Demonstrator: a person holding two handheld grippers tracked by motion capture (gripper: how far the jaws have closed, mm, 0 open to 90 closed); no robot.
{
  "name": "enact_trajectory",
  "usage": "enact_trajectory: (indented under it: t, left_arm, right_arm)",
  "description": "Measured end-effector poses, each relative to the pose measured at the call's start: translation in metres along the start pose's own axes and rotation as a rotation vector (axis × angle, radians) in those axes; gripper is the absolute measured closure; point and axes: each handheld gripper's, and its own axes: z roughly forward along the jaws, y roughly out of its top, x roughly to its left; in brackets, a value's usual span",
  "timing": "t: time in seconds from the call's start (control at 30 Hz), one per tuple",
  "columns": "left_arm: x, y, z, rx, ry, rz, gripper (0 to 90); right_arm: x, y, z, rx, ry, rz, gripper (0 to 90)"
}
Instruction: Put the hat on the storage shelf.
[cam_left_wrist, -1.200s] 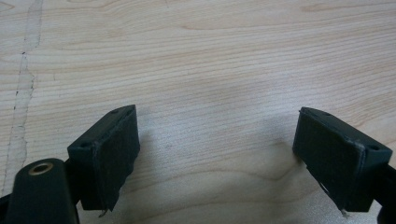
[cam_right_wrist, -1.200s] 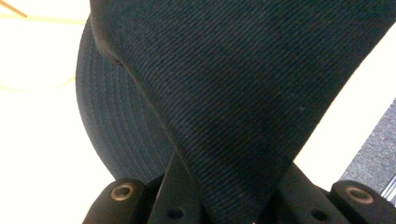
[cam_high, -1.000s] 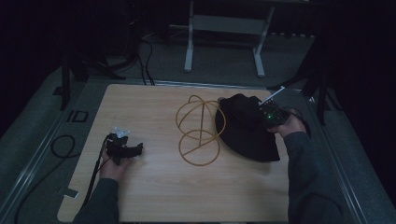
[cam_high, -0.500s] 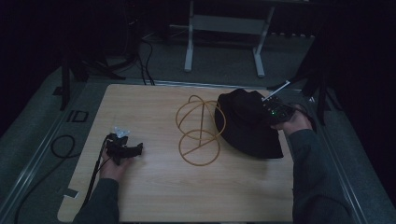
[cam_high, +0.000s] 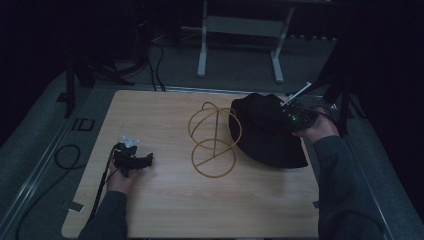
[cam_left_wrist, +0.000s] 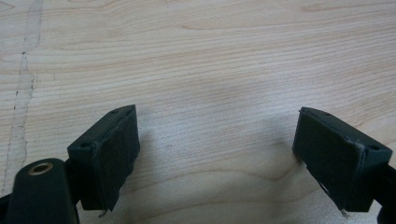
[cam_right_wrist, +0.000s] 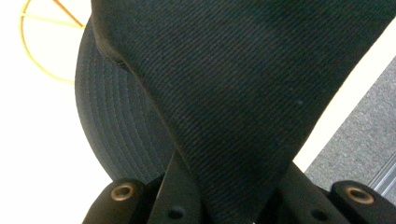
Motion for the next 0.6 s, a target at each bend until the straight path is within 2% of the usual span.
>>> enact_trajectory:
  t: [0.3, 0.6]
  left_arm:
    - [0.000, 0.000, 0.000, 0.002, -0.003, 0.003, 14.9]
    - [0.000, 0.000, 0.000, 0.002, -0.004, 0.005, 14.8]
  right_arm:
    - [0.001, 0.002, -0.013, -0.021, 0.012, -0.021, 87.2]
    - [-0.003, -0.001, -0.024, -0.033, 0.006, -0.019, 87.2]
